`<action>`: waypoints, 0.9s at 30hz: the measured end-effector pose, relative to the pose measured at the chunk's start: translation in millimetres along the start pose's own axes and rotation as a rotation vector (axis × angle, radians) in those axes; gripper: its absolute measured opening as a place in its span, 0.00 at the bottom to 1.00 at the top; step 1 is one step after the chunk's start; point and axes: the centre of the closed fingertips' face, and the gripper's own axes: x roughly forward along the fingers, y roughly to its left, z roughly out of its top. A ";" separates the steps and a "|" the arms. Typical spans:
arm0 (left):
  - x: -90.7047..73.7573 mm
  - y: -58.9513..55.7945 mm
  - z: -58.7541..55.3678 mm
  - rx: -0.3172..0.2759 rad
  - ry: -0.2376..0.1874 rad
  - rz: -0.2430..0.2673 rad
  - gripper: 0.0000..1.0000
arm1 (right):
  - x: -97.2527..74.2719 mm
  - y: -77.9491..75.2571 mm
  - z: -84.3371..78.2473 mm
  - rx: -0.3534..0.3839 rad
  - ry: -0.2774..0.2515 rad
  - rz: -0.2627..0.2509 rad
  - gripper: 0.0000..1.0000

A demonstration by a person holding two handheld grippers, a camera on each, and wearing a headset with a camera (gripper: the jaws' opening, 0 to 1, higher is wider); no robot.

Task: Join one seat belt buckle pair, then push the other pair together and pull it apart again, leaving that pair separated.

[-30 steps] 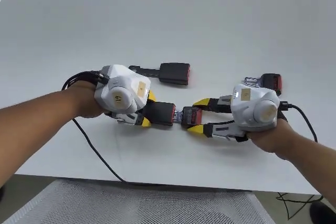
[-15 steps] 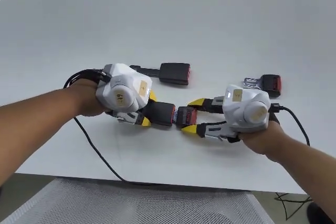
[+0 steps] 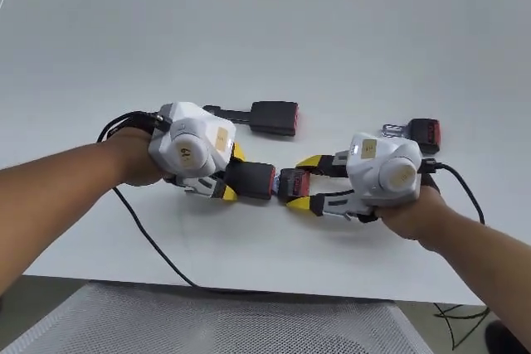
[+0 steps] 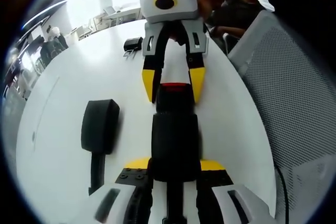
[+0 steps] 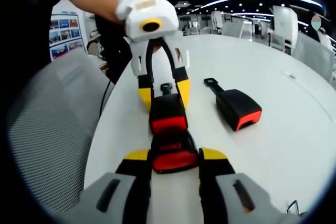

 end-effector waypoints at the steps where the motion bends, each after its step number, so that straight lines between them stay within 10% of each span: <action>1: -0.2 -0.3 0.4 -0.009 -0.014 0.004 0.32 | -0.2 0.1 -0.3 -0.003 0.000 -0.001 0.33; 27: -3.7 -1.1 5.9 -0.108 -0.172 0.056 0.32 | -2.7 0.7 -0.7 -0.053 -0.042 -0.039 0.32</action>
